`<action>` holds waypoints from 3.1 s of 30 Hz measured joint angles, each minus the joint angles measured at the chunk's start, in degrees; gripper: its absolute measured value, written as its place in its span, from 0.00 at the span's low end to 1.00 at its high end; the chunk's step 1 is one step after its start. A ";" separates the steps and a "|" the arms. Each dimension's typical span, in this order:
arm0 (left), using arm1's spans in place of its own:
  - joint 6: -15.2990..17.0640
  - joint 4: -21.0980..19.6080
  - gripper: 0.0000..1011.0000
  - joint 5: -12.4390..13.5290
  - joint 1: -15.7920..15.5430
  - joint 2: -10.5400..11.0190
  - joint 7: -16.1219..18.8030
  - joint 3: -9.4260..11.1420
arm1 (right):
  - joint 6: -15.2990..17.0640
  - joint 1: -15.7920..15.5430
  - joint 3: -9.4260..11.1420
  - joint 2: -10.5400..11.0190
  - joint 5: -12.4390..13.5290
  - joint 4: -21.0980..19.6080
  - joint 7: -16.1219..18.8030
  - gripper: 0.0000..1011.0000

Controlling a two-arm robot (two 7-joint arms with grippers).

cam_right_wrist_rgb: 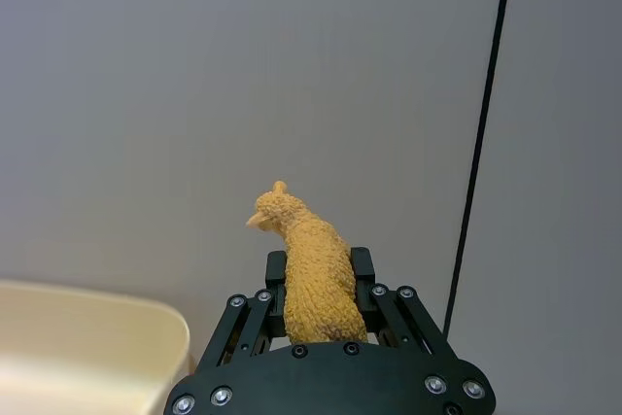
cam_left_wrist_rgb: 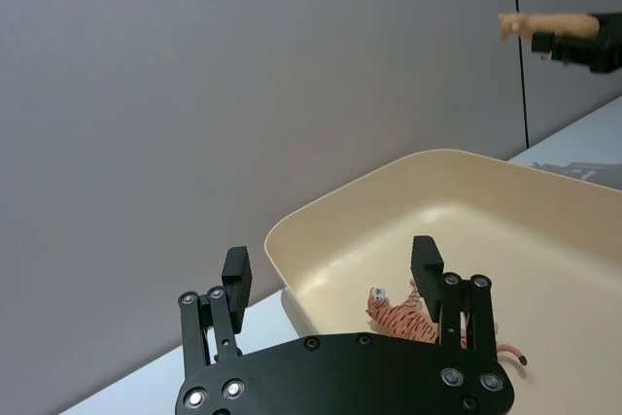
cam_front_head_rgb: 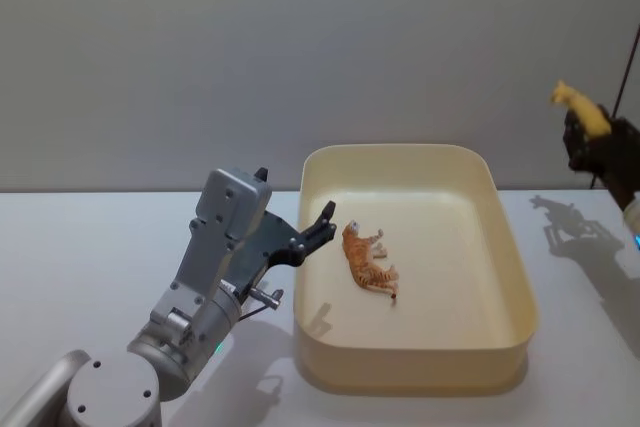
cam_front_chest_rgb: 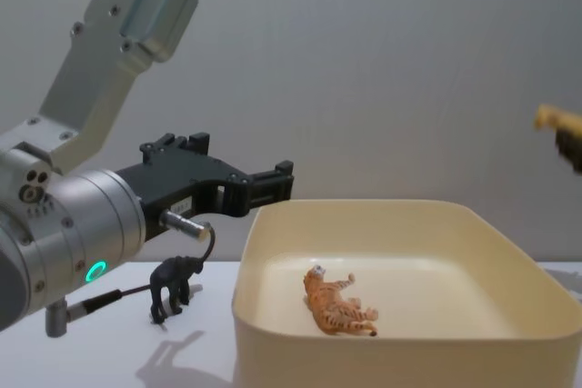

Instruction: Pick up the toy alternately with two hands and place it into the central storage box.

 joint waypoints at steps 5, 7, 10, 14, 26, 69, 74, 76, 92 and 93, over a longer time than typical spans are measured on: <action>0.00 0.00 0.99 0.00 0.00 0.00 0.00 0.00 | 1.72 -0.35 0.51 0.09 2.74 -4.75 0.05 0.35; 0.00 0.00 0.99 0.00 0.00 0.00 0.00 0.00 | 2.70 -0.43 0.61 0.08 3.74 -6.26 0.46 0.35; 0.00 0.00 0.99 0.00 0.00 0.00 0.00 0.00 | 3.91 -0.46 0.65 0.04 4.86 -7.60 1.13 0.35; 0.00 0.00 0.99 0.00 0.00 0.00 0.00 0.00 | 6.62 -0.46 0.52 -0.21 6.71 -9.91 2.81 0.35; 0.00 0.00 0.99 0.00 0.00 0.00 0.00 0.00 | 14.43 0.91 -0.95 -1.53 9.82 -11.90 7.79 0.35; 0.00 0.00 0.99 0.00 0.00 0.00 0.00 0.00 | 24.27 3.93 -3.10 -2.82 9.91 -10.82 13.43 0.99; 0.00 0.00 0.99 0.00 0.00 0.00 0.00 0.00 | 23.16 1.26 -1.04 -0.59 10.21 -14.54 11.47 0.99; 0.00 0.00 0.99 0.00 0.00 0.00 0.00 0.00 | 22.92 0.56 -0.52 -0.02 10.37 -15.59 10.94 0.99; -0.11 -0.12 0.99 -0.44 0.23 -0.01 0.18 -0.13 | 21.71 -3.24 2.24 3.01 11.21 -20.96 8.28 0.99; -0.12 -0.18 0.99 -0.55 0.28 0.01 0.27 -0.17 | 21.68 -3.31 2.29 3.06 11.23 -21.06 8.22 0.99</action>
